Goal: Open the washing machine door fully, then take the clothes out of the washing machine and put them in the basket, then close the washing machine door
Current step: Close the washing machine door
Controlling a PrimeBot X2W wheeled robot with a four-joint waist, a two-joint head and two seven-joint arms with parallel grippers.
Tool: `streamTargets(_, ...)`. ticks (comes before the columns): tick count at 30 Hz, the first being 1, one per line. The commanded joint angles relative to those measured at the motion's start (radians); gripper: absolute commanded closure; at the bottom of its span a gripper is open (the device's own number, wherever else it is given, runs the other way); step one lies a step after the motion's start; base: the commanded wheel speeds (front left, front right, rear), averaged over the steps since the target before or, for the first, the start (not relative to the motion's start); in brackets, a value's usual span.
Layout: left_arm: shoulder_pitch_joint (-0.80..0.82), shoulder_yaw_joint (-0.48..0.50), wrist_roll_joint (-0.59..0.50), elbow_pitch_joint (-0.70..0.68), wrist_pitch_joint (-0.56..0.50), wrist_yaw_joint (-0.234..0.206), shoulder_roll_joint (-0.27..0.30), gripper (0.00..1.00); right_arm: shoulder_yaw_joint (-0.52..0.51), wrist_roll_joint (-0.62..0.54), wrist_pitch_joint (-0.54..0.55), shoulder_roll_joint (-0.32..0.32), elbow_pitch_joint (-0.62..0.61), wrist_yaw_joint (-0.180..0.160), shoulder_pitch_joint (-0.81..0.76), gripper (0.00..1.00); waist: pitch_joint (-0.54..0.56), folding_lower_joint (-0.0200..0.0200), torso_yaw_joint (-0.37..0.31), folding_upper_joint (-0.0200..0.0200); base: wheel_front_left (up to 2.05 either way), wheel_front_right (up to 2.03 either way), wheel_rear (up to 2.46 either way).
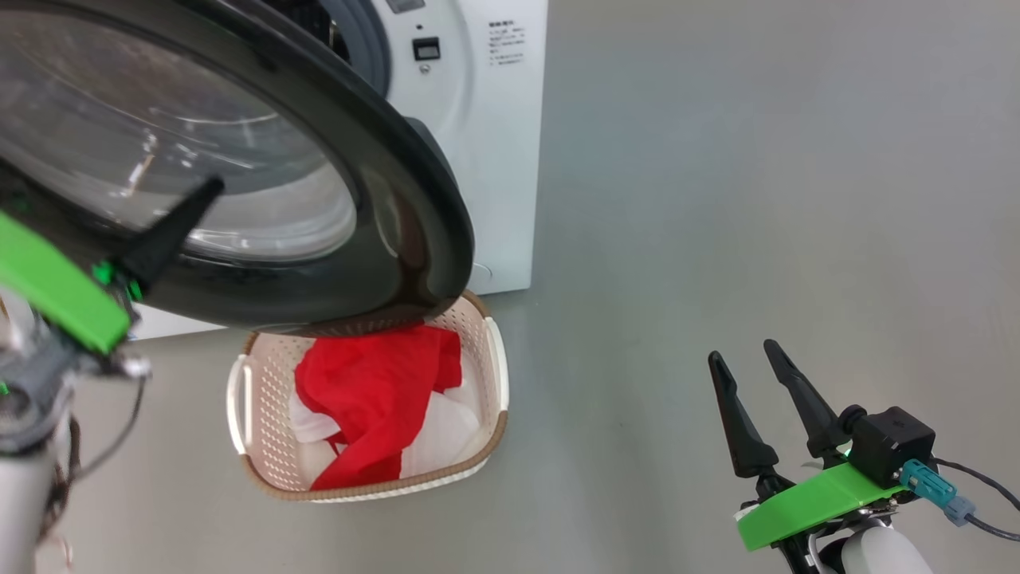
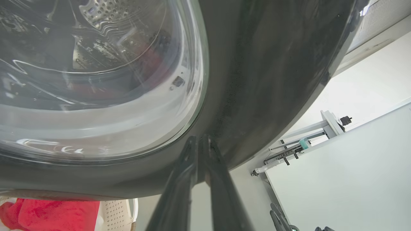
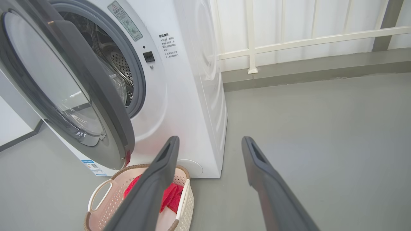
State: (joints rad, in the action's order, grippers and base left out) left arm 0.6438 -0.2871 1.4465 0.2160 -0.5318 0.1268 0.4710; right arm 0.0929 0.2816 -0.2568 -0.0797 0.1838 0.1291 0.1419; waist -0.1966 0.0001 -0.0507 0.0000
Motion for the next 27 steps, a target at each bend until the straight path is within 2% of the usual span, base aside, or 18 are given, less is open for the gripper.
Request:
streamTargets(1, -0.021, 0.035, 0.006, -0.038, 0.031, 0.004, 0.062, 0.53, 0.029, -0.009, -0.005, -0.006, -0.02, 0.002, -0.002, 0.0, 0.018, -0.0001, 0.016, 0.0, 0.0, 0.0, 0.0)
streamTargets(2, -0.048, 0.031, 0.011, -0.044, 0.042, 0.004, 0.067, 0.48, 0.031, -0.009, -0.005, -0.007, -0.02, 0.002, -0.004, 0.0, 0.021, -0.0001, 0.019, 0.0, 0.0, 0.0, 0.0)
streamTargets(3, -0.075, 0.024, 0.009, -0.05, 0.053, 0.004, 0.075, 0.35, 0.032, -0.008, -0.005, -0.009, -0.02, 0.002, -0.007, 0.0, 0.025, -0.0001, 0.022, 0.0, 0.0, 0.0, 0.0)
streamTargets(4, -0.101, 0.018, 0.002, -0.054, 0.07, 0.004, 0.083, 0.16, 0.035, -0.007, -0.005, -0.012, -0.02, 0.002, -0.01, 0.0, 0.027, -0.0001, 0.025, 0.0, 0.0, 0.0, 0.0)
streamTargets(5, -0.101, 0.018, 0.002, -0.054, 0.07, 0.004, 0.083, 0.16, 0.035, -0.007, -0.005, -0.012, -0.02, 0.002, -0.01, 0.0, 0.027, -0.0001, 0.025, 0.0, 0.0, 0.0, 0.0)
streamTargets(6, -0.127, 0.012, 0.003, -0.058, 0.086, 0.004, 0.086, 0.0, 0.038, -0.007, -0.005, -0.015, -0.019, 0.002, -0.012, 0.0, 0.031, -0.0001, 0.029, 0.0, 0.0, 0.0, 0.0)
streamTargets(17, -0.348, -0.022, 0.029, -0.068, 0.282, 0.004, 0.085, 0.0, 0.044, -0.003, -0.005, -0.037, -0.011, 0.002, -0.048, 0.0, 0.056, -0.0001, 0.053, 0.0, 0.0, 0.0, 0.0)
streamTargets(27, -0.514, -0.051, 0.005, -0.031, 0.531, 0.004, 0.09, 0.0, 0.033, 0.001, -0.005, -0.059, -0.008, 0.002, -0.079, 0.0, 0.073, -0.0001, 0.033, 0.0, 0.0, 0.0, 0.0)
